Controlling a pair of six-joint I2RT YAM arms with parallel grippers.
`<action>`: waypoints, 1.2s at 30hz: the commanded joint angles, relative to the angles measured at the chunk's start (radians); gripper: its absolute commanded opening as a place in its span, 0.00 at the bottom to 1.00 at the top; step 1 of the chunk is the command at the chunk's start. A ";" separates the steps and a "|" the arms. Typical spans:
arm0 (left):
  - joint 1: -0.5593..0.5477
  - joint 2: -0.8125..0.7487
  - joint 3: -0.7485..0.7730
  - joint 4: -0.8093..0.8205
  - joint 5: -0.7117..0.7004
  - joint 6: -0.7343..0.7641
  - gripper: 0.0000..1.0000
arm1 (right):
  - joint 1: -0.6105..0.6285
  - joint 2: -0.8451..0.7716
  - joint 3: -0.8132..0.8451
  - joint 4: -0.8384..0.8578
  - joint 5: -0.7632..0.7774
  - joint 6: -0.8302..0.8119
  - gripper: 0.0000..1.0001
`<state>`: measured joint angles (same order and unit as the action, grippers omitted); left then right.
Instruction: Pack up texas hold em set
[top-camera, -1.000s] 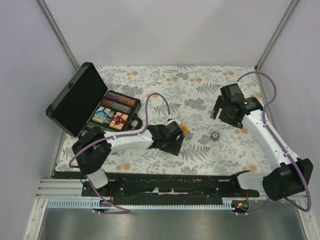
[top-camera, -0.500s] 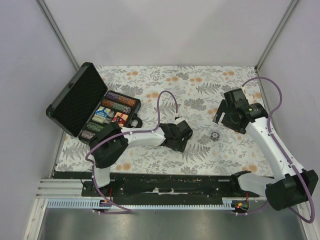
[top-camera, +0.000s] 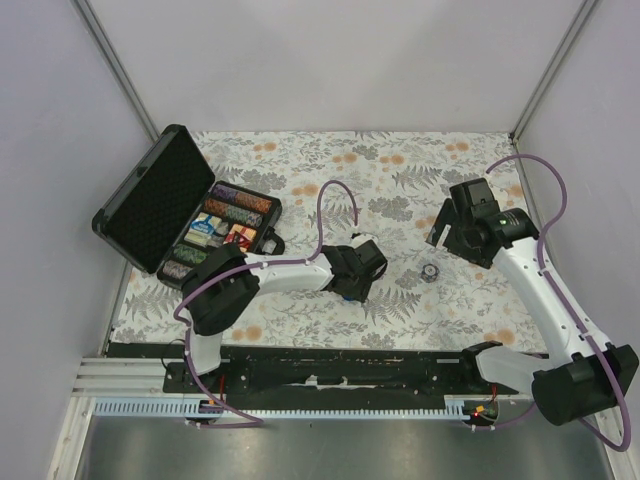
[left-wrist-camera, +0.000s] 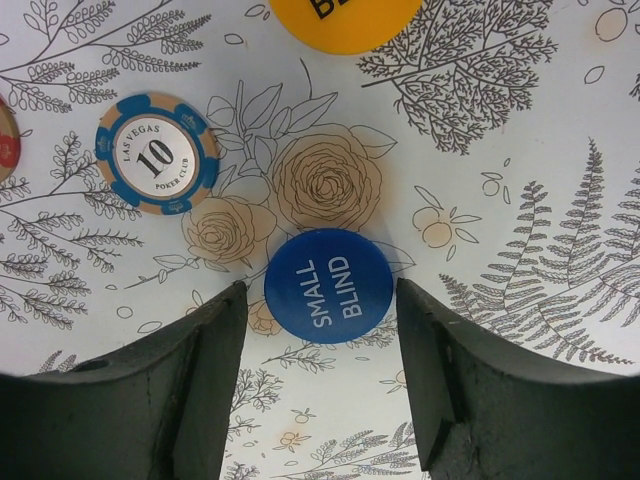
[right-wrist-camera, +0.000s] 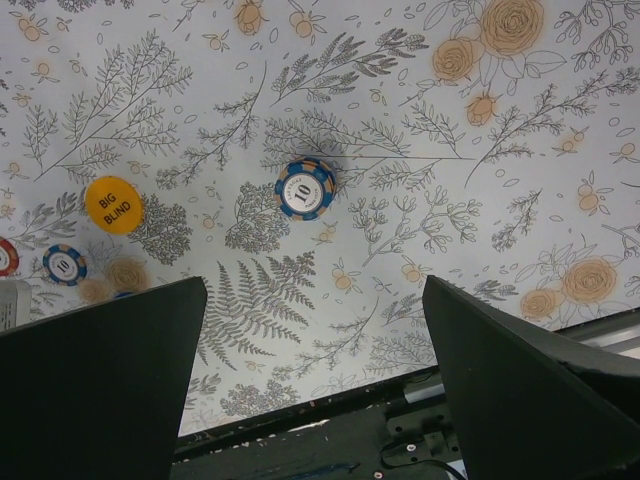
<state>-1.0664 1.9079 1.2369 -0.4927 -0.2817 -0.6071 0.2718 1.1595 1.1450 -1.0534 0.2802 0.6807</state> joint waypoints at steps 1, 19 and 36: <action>-0.004 0.057 0.003 -0.018 0.049 0.010 0.71 | -0.006 -0.029 -0.014 0.021 -0.003 0.003 0.98; -0.006 0.052 0.036 -0.069 0.035 -0.017 0.52 | -0.006 -0.032 -0.024 0.030 -0.030 -0.009 0.98; 0.092 -0.041 0.108 -0.159 -0.039 -0.011 0.52 | -0.008 -0.032 -0.019 0.033 -0.030 -0.009 0.98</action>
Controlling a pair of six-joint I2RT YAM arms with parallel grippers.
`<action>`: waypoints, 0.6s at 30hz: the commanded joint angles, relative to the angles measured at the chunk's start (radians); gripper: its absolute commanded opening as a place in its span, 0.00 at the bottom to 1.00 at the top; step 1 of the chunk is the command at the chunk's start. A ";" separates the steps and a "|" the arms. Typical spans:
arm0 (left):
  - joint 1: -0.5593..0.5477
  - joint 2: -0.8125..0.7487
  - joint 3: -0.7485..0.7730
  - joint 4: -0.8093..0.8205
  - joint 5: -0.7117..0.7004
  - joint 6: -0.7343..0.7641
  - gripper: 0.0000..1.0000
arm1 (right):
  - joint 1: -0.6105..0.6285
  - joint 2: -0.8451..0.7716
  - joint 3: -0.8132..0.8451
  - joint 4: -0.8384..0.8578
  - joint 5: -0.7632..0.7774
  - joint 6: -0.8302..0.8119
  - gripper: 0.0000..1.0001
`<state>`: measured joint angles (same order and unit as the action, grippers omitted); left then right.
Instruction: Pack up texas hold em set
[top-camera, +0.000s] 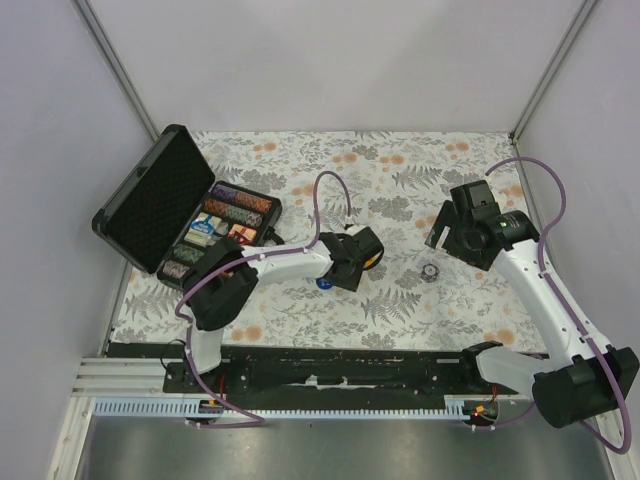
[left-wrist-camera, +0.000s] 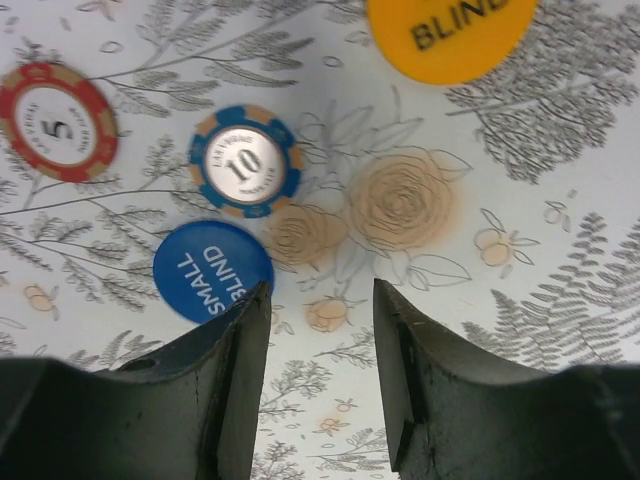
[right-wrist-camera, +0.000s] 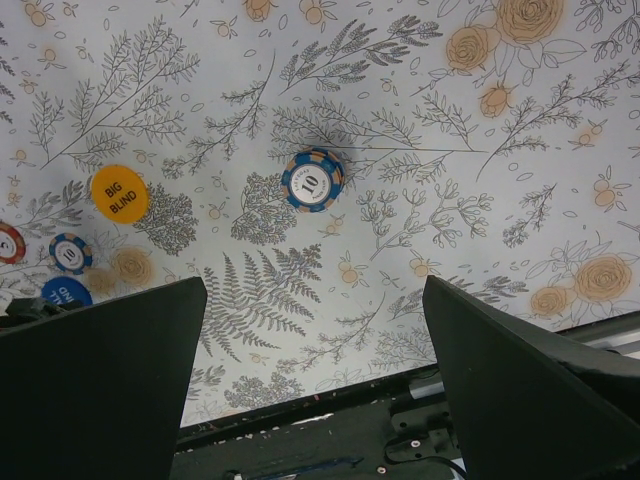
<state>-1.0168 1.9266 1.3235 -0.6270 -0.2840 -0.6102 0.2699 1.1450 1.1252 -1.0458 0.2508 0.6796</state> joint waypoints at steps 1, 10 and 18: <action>0.053 -0.067 0.017 -0.031 -0.043 -0.005 0.52 | -0.006 -0.016 0.002 0.024 -0.001 -0.008 0.98; 0.148 -0.141 -0.056 -0.030 -0.043 -0.002 0.60 | -0.008 -0.014 0.001 0.026 -0.004 -0.008 0.98; 0.182 -0.137 -0.090 -0.020 0.054 -0.040 0.74 | -0.008 -0.010 0.004 0.026 -0.005 -0.008 0.98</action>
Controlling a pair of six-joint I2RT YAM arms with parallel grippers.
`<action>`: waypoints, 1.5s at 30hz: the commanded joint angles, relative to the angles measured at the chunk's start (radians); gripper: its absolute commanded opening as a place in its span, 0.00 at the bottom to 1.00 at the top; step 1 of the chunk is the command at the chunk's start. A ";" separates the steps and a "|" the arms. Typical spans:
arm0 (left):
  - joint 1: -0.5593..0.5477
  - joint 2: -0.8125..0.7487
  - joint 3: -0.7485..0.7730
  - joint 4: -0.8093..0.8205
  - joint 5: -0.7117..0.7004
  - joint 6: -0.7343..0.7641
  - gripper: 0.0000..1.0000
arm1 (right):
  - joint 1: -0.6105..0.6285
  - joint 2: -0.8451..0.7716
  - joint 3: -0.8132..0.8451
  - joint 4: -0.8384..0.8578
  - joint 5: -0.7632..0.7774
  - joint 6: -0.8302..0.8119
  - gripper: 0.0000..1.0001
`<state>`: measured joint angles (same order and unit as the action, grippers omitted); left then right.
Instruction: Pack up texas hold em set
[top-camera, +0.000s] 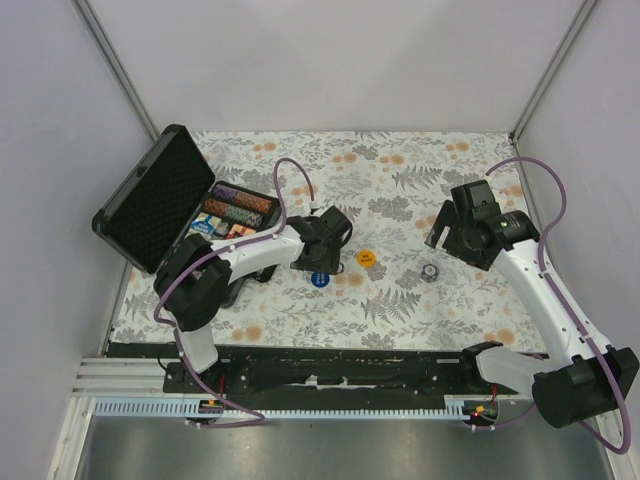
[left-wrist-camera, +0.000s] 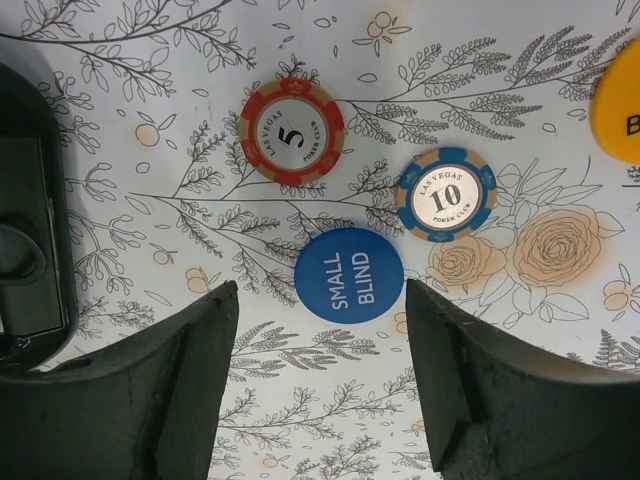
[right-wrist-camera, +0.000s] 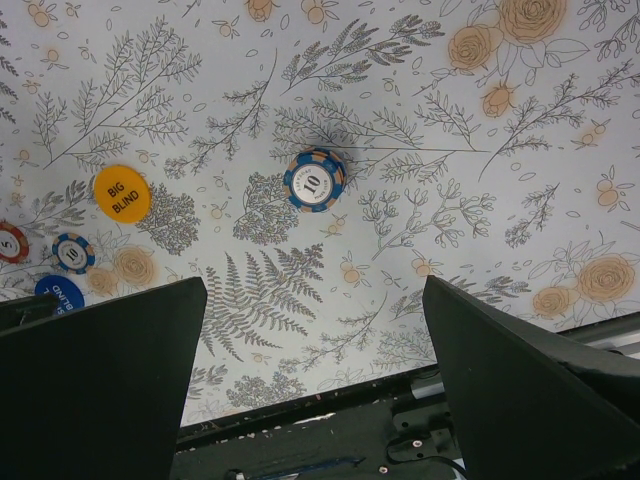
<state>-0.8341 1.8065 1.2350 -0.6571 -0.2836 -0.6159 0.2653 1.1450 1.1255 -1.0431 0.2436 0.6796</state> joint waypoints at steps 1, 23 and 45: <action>0.000 -0.007 0.000 0.008 0.058 -0.036 0.75 | -0.003 -0.007 0.003 0.023 0.002 -0.008 0.98; 0.035 0.140 0.058 -0.041 0.146 -0.050 0.67 | -0.006 -0.002 0.011 0.025 0.010 -0.015 0.98; 0.056 0.080 0.110 -0.076 0.107 -0.054 0.54 | -0.012 -0.001 0.008 0.032 0.005 -0.015 0.98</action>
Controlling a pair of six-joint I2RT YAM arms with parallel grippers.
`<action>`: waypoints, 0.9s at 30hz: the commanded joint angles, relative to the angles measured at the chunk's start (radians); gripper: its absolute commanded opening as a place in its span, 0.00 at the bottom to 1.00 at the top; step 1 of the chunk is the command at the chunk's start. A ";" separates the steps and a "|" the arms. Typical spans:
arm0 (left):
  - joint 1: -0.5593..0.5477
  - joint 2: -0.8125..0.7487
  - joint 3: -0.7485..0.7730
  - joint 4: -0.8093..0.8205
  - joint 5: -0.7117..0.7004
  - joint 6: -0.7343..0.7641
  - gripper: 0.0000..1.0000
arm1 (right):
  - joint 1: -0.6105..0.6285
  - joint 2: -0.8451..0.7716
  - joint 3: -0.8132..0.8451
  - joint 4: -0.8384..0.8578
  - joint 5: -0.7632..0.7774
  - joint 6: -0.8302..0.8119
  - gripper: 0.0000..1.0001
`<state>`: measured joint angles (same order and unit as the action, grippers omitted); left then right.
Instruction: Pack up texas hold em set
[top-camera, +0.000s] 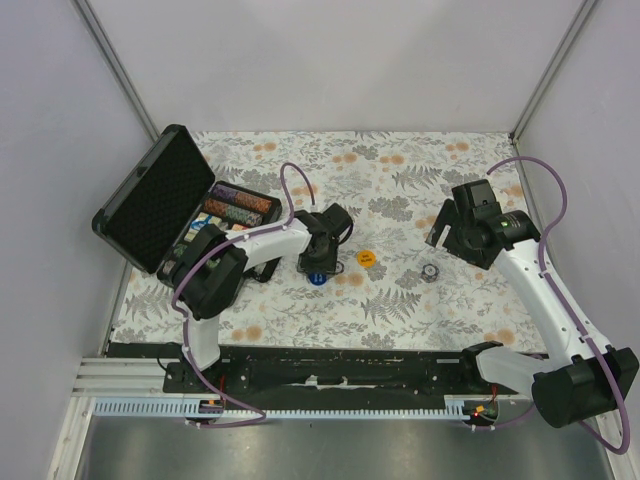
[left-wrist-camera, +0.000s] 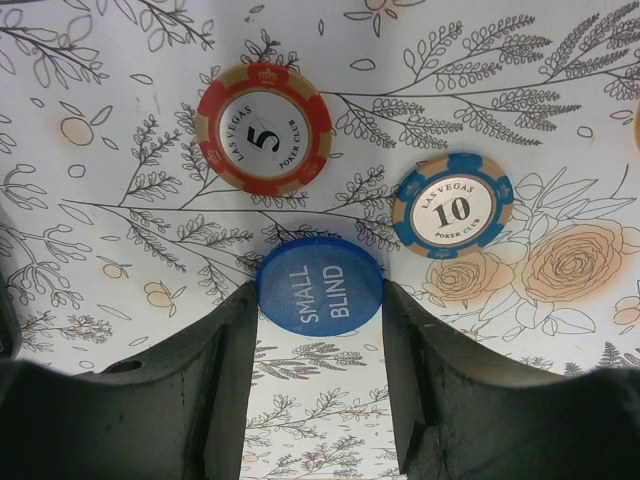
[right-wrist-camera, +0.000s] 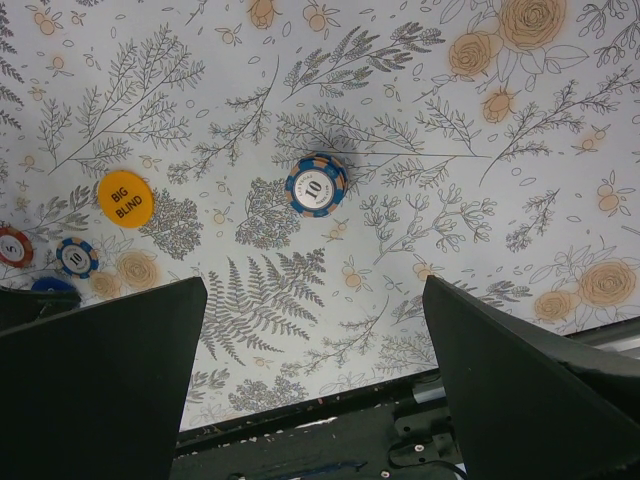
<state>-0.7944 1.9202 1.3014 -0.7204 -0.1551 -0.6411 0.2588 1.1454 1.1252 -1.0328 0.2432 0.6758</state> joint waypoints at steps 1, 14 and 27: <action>0.021 -0.041 0.045 -0.014 -0.021 -0.029 0.54 | -0.004 -0.001 0.008 0.020 0.005 -0.013 0.98; 0.095 -0.108 0.047 -0.047 -0.063 -0.012 0.55 | -0.007 -0.003 0.008 0.020 0.002 -0.012 0.98; 0.231 -0.213 0.055 -0.094 -0.129 0.041 0.56 | -0.006 0.000 0.008 0.020 -0.001 -0.012 0.98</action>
<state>-0.5995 1.7798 1.3174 -0.7902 -0.2352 -0.6365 0.2577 1.1454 1.1252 -1.0325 0.2409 0.6758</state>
